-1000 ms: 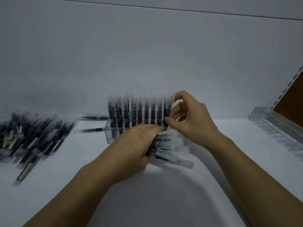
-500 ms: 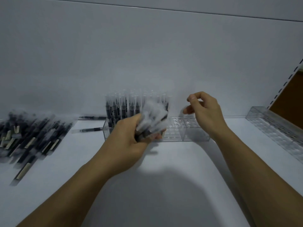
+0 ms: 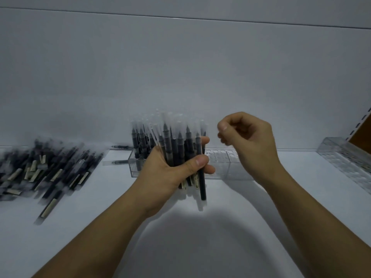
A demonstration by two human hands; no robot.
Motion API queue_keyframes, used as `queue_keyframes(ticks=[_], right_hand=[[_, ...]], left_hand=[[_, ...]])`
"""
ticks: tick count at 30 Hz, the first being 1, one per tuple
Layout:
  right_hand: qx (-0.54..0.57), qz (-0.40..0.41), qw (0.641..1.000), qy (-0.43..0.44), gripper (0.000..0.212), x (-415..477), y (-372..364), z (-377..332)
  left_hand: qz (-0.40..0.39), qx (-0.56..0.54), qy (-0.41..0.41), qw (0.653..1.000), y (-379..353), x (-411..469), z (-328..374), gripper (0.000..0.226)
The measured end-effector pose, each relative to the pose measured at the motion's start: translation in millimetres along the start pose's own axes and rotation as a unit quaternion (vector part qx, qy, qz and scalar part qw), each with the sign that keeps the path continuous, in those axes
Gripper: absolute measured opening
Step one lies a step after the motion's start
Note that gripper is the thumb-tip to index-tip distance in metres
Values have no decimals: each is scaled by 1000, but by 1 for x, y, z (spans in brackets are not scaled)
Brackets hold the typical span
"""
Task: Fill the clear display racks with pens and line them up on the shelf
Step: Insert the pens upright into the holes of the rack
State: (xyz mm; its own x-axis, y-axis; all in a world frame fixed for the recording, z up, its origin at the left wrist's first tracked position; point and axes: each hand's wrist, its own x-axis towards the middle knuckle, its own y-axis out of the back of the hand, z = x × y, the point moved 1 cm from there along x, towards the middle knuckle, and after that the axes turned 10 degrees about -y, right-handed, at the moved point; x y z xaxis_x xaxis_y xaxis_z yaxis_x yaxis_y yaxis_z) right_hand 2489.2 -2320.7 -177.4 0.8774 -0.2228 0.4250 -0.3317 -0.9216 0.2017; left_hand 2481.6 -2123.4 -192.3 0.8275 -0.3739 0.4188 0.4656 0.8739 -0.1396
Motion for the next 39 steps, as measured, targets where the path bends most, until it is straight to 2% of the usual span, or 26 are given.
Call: queue_keyframes(ticks=[3, 6, 8, 12, 14, 19, 21, 24, 29, 35, 39], right_hand=[[76, -91, 992, -30, 18, -7, -11, -9], [76, -117, 989, -48, 34, -8, -12, -8], [55, -128, 989, -56, 33, -8, -10, -7], [29, -153, 986, -56, 11, -8, -7, -9], [43, -156, 985, -60, 12, -7, -6, -10], [191, -110, 967, -130, 15, 2, 10, -15], [214, -77, 963, -146, 11, 5, 19, -16], [213, -31, 964, -156, 6, 10, 28, -13], [210, 46, 965, -150, 13, 14, 34, -5], [146, 66, 980, -114, 11, 14, 26, 2], [111, 68, 987, -90, 11, 13, 22, 3]], left_hand=[[15, -12, -1, 1000, 0, 1, -1, 32], [14, -4, 1, 1000, 2, 1, -2, 29], [6, 9, 6, 1000, 2, 1, -2, 29], [-7, 23, 8, 1000, 2, 0, -2, 28], [-6, 21, 8, 1000, 1, 1, -1, 28], [23, 42, 1, 999, 7, 3, -1, 26], [21, 71, -5, 997, 11, 4, 0, 25], [20, 83, -11, 996, 13, 4, 1, 25], [18, 103, -14, 994, 14, 5, -1, 26], [10, 120, 1, 993, 14, 5, -6, 28], [35, 125, -7, 992, 16, 7, -5, 28]])
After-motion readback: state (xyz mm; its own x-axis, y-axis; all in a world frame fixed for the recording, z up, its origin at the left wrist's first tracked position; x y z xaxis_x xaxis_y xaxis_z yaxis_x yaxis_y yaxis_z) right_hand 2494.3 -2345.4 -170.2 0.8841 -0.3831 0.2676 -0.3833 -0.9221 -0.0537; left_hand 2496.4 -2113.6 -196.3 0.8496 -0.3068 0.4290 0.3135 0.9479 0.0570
